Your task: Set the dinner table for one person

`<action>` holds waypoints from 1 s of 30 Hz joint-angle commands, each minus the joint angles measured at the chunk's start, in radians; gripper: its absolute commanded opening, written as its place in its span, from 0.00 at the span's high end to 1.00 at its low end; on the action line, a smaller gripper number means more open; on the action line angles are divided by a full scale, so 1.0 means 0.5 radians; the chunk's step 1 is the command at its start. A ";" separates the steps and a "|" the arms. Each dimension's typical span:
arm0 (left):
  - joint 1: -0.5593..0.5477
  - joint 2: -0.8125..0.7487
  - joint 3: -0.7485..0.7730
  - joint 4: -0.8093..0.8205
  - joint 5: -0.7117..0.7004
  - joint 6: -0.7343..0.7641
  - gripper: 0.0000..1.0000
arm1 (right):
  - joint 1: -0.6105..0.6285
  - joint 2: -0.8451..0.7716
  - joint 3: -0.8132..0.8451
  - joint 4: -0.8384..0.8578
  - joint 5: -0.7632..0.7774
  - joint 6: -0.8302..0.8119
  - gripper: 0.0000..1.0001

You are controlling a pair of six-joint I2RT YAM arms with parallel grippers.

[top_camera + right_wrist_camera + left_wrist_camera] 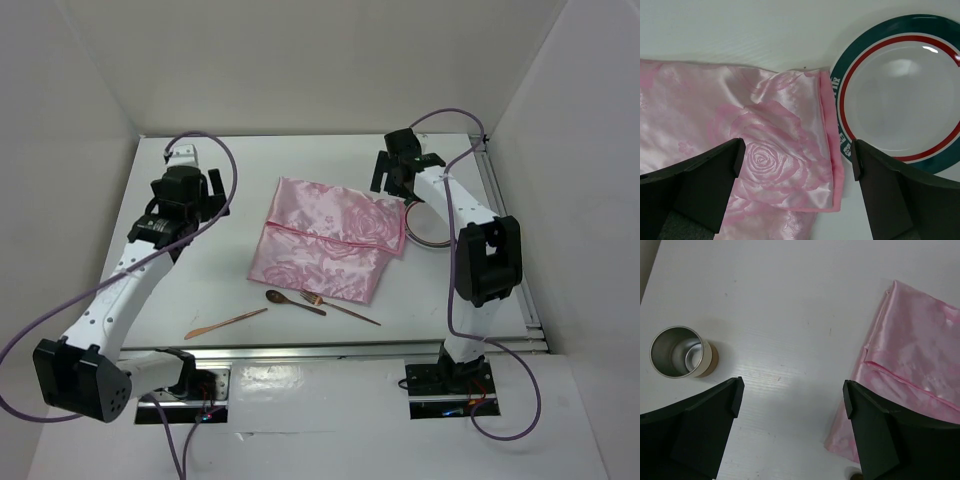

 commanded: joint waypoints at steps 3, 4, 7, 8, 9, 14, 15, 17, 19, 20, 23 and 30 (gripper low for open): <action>0.002 0.079 0.108 -0.141 0.174 -0.141 0.00 | 0.008 -0.053 0.012 -0.042 0.001 0.065 0.00; 0.002 0.079 0.090 -0.120 0.217 -0.166 0.00 | 0.008 -0.053 0.036 -0.042 0.001 0.066 0.00; 0.002 0.146 0.071 -0.135 0.420 -0.224 0.00 | 0.044 -0.053 0.091 -0.042 -0.052 0.020 0.00; 0.002 0.189 0.113 -0.174 0.523 -0.224 0.00 | 0.045 -0.053 0.140 -0.042 -0.149 -0.002 0.00; 0.002 0.238 0.135 -0.223 0.579 -0.224 0.00 | 0.045 -0.032 0.162 -0.042 -0.210 -0.084 0.00; -0.020 0.407 -0.048 -0.249 0.846 -0.356 0.06 | 0.268 -0.031 0.208 0.124 -0.447 -0.259 0.09; -0.020 0.407 -0.097 -0.215 0.895 -0.408 0.09 | 0.314 -0.031 0.226 0.145 -0.526 -0.302 0.11; -0.020 0.407 -0.208 -0.111 0.993 -0.470 0.10 | 0.458 0.079 0.321 0.164 -0.548 -0.321 0.17; -0.020 0.468 -0.248 -0.046 1.064 -0.510 0.10 | 0.575 0.186 0.428 0.146 -0.527 -0.345 0.22; -0.020 0.502 -0.248 -0.013 1.101 -0.510 0.11 | 0.609 0.317 0.569 0.100 -0.527 -0.346 0.24; -0.020 0.643 -0.248 0.006 1.123 -0.562 0.15 | 0.719 0.584 0.793 0.023 -0.509 -0.385 0.28; 0.038 0.735 -0.429 0.187 1.251 -0.690 0.18 | 0.811 0.984 1.312 -0.042 -0.729 -0.364 0.27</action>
